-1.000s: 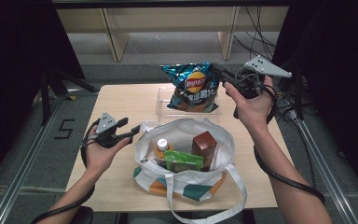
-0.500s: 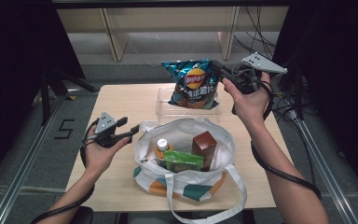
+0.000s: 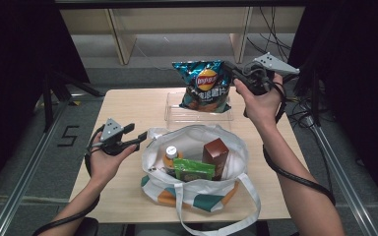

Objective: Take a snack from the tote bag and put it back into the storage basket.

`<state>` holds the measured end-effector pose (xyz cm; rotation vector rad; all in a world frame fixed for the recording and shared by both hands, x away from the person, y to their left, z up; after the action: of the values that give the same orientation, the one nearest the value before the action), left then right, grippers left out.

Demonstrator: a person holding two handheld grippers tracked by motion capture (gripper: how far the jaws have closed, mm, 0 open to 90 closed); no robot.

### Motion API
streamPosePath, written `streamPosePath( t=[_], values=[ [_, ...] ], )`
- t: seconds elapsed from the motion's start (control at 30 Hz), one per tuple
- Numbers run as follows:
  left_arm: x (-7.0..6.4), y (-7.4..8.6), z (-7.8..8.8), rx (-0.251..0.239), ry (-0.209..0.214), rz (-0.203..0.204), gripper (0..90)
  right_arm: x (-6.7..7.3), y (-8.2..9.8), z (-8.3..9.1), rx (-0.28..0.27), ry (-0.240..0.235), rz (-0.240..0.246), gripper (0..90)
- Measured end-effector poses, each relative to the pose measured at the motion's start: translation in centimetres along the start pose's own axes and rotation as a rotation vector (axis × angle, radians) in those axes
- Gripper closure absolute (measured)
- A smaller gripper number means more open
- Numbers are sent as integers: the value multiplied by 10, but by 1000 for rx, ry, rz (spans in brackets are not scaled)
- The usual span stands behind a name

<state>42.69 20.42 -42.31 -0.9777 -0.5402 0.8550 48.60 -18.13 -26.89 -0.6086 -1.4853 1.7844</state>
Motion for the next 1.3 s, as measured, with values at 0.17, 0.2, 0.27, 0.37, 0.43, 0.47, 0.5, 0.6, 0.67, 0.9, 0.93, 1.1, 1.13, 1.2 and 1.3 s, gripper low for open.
streamPosePath(
  t=[0.17, 0.2, 0.27, 0.37, 0.43, 0.47, 0.5, 0.6, 0.67, 0.9, 0.93, 1.1, 1.13, 1.2, 1.3],
  values=[
    [0, 0, 0, -2, 1, -2, 396, -4, -1, -5, -8, 10, 4, 900],
    [0, 0, -1, -1, 0, -4, 396, -6, -2, -5, -8, 10, 10, 900],
    [0, 0, -1, -1, 0, -3, 396, -6, -2, -6, -4, 14, -9, 900],
    [0, 0, -1, -2, 0, -4, 396, -9, -2, -9, -5, 18, -3, 900],
    [0, 0, -1, -3, 0, -3, 396, -10, -2, -11, -3, 19, -11, 900],
    [0, 0, -1, -3, 0, -2, 396, -11, -2, -12, 1, 19, -7, 900],
    [0, 0, -1, -3, 0, -2, 396, -10, -2, -12, 4, 21, -22, 900],
    [0, 0, -1, -3, 0, 1, 396, -14, -1, -16, 5, 27, -17, 900],
    [1, 0, 0, 0, -2, -4, 396, -15, -1, -17, 7, 28, -19, 900],
    [1, 0, -1, -3, 0, -3, 396, -18, -1, -21, -1, 37, -22, 900],
    [1, 0, -1, -4, 0, -2, 396, -18, -1, -22, -3, 38, -30, 900],
    [1, 1, -1, 0, -1, -4, 395, -20, 0, -25, 4, 38, -36, 900],
    [1, 1, -1, 0, -2, -5, 396, -20, 0, -26, 0, 41, -32, 900],
    [1, 1, -1, 0, -1, -4, 395, -20, 1, -27, 6, 42, -37, 900],
    [1, 1, -1, -1, -1, -6, 395, -21, 1, -30, 12, 41, -41, 900]
  ],
)
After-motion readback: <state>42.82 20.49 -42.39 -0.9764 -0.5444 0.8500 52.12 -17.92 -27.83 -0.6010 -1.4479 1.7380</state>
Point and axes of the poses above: each handheld gripper's, and its own axes: z roughly backward along the jaws, y roughly out of its underside, x roughly to its left, the point moved 1 cm from there along -z, roughly forward along the jaws, and after that the axes turned 10 degrees about x, right-handed, at the moved point
